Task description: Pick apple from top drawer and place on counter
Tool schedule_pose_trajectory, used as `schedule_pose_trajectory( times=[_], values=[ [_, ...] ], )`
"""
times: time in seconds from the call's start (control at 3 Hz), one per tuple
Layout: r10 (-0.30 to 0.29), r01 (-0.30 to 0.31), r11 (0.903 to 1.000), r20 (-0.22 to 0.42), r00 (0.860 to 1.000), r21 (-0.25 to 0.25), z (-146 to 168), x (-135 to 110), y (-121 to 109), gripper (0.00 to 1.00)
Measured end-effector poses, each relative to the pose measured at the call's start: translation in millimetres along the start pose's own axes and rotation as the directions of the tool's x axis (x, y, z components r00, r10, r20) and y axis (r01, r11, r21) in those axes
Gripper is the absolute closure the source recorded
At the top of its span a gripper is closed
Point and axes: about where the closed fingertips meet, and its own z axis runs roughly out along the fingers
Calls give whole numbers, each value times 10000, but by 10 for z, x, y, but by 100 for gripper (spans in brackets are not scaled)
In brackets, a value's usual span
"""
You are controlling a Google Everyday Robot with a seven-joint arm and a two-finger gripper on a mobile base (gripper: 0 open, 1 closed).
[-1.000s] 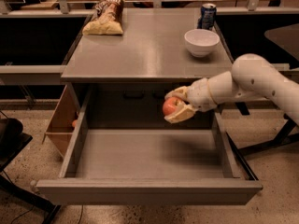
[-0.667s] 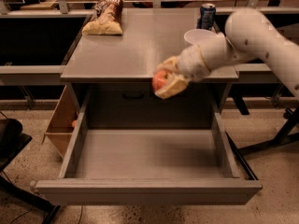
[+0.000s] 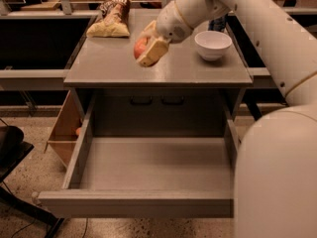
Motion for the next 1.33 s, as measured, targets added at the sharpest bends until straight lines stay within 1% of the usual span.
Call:
schedule_pose_trajectory(
  times=[0.33, 0.67, 1.0, 1.33],
  values=[
    [572, -564, 9948, -70, 9983, 848, 60, -81, -512, 100],
    [1416, -1375, 9756, -120, 9899, 1714, 183, 131, -938, 100],
    [2031, -1940, 9629, -304, 9787, 1875, 489, 381, -1139, 100],
    [2225, -2109, 9686, -799, 9717, 1316, 968, 551, -1127, 100]
  ],
)
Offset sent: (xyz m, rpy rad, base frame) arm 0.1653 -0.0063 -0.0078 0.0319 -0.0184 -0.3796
